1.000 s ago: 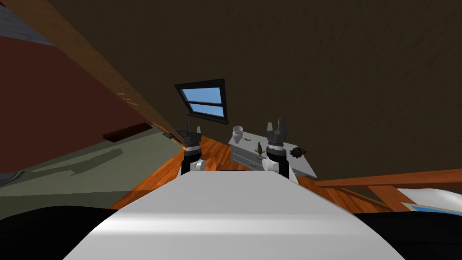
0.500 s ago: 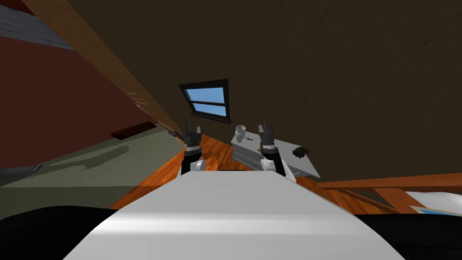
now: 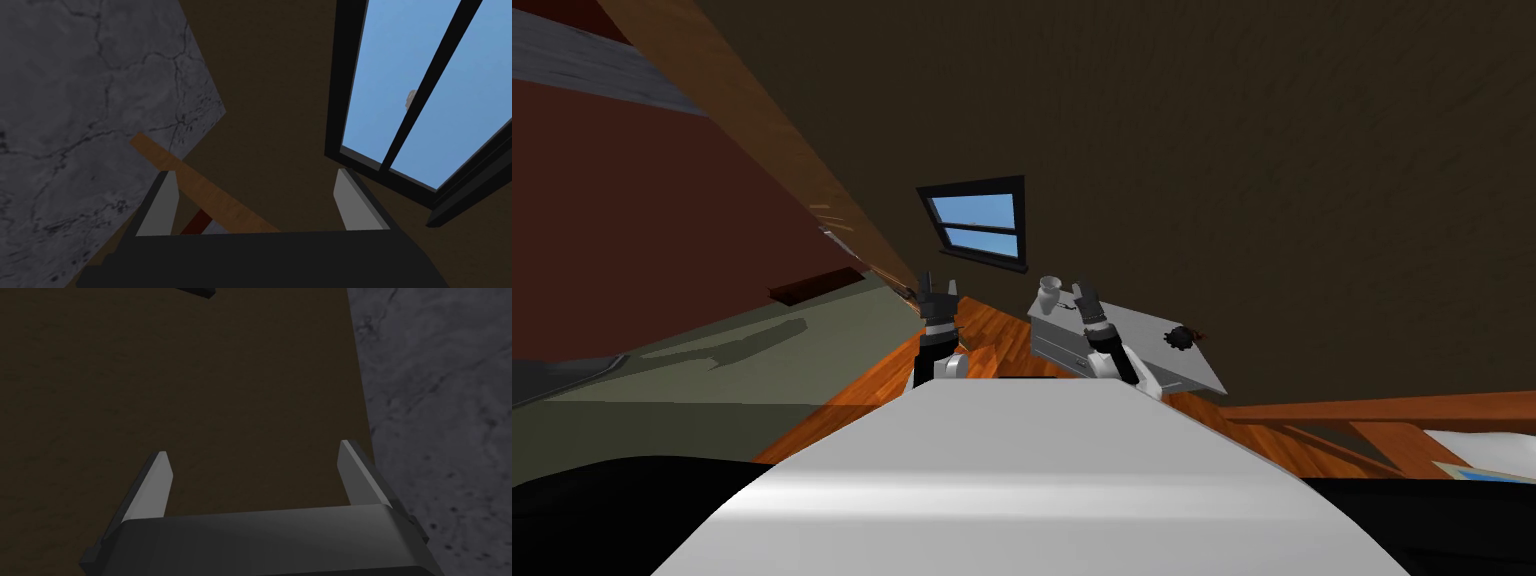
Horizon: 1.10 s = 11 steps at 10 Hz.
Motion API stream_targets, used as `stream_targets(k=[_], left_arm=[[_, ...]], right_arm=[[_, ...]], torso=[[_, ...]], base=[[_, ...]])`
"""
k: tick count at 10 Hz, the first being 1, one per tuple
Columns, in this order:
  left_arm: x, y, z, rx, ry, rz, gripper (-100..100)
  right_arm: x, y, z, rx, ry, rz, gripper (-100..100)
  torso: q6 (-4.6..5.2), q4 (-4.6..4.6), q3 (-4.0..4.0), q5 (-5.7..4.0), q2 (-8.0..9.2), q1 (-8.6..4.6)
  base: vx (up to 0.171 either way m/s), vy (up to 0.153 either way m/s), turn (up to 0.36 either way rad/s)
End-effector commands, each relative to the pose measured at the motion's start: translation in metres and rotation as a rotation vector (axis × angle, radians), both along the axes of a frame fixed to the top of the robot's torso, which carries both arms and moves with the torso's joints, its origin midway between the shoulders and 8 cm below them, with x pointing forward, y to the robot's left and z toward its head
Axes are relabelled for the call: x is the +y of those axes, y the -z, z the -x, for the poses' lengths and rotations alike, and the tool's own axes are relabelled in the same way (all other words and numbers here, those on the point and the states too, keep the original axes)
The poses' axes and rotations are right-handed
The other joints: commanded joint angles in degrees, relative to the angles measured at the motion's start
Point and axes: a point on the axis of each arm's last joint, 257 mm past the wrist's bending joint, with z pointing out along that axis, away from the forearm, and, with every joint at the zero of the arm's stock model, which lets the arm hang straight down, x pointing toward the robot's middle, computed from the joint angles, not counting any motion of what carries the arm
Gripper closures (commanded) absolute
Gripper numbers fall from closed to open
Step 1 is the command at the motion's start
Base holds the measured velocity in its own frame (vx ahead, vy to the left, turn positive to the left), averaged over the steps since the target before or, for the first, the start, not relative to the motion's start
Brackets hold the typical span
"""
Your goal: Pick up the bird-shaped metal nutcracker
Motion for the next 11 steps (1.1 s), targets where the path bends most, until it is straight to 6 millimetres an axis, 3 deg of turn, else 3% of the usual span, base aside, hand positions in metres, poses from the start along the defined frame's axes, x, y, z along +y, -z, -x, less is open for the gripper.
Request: stream_targets(k=[1, 2, 3, 4, 5, 6, 7, 8, 9, 10, 11], left_arm=[[0.0, 0.0, 0.0, 0.0, 0.0, 0.0, 0], [0.0, 0.0, 0.0, 0.0, 0.0, 0.0, 0], [0.0, 0.0, 0.0, 0.0, 0.0, 0.0, 0], [0.0, 0.0, 0.0, 0.0, 0.0, 0.0, 0], [0.0, 0.0, 0.0, 0.0, 0.0, 0.0, 0], [0.0, 0.0, 0.0, 0.0, 0.0, 0.0, 0], [0.0, 0.0, 0.0, 0.0, 0.0, 0.0, 0], [0.0, 0.0, 0.0, 0.0, 0.0, 0.0, 0], [0.0, 0.0, 0.0, 0.0, 0.0, 0.0, 0], [0.0, 0.0, 0.0, 0.0, 0.0, 0.0, 0], [0.0, 0.0, 0.0, 0.0, 0.0, 0.0, 0]], right_arm=[[0.013, 0.021, -0.007, 0.037, -0.037, 0.06, -100], [0.012, 0.026, -0.008, 0.047, -0.038, 0.075, -100], [0.024, 0.047, -0.012, 0.082, -0.069, 0.131, -100], [0.022, 0.051, -0.012, 0.088, -0.071, 0.145, -100], [0.034, 0.071, -0.013, 0.118, -0.103, 0.203, -100], [0.031, 0.077, -0.014, 0.13, -0.102, 0.22, -100], [0.04, 0.101, -0.014, 0.164, -0.132, 0.283, -100], [0.037, 0.106, -0.015, 0.173, -0.131, 0.3, -100], [0.044, 0.132, -0.013, 0.207, -0.16, 0.366, -100], [0.039, 0.137, -0.014, 0.216, -0.159, 0.386, -100], [0.045, 0.158, -0.01, 0.237, -0.191, 0.455, -100]], torso=[[0.0, 0.0, 0.0, 0.0, 0.0, 0.0], [-0.01, 0.0, 0.0, 0.0, 0.01, 0.04], [0.01, 0.0, 0.01, 0.01, 0.02, 0.03], [-0.01, 0.0, 0.01, 0.01, 0.03, 0.06], [0.0, 0.0, 0.0, 0.01, 0.0, 0.03], [-0.01, 0.0, 0.0, 0.01, 0.0, 0.07], [0.01, 0.0, -0.01, 0.01, -0.02, 0.03], [-0.01, -0.01, -0.03, 0.01, -0.05, 0.04], [0.01, -0.01, -0.03, 0.01, -0.05, 0.03], [-0.01, -0.01, -0.02, 0.02, -0.03, 0.09], [0.02, -0.01, -0.02, 0.02, -0.03, 0.06]], base=[[-0.028, 0.049, 0.069], [-0.025, 0.042, 0.027], [-0.029, 0.052, 0.056], [-0.02, 0.043, 0.033], [-0.019, 0.057, 0.079], [-0.014, 0.044, 0.031], [-0.007, 0.046, 0.085], [-0.004, 0.047, 0.036], [-0.015, 0.066, 0.085], [-0.009, 0.053, 0.04], [0.004, 0.058, 0.078]])
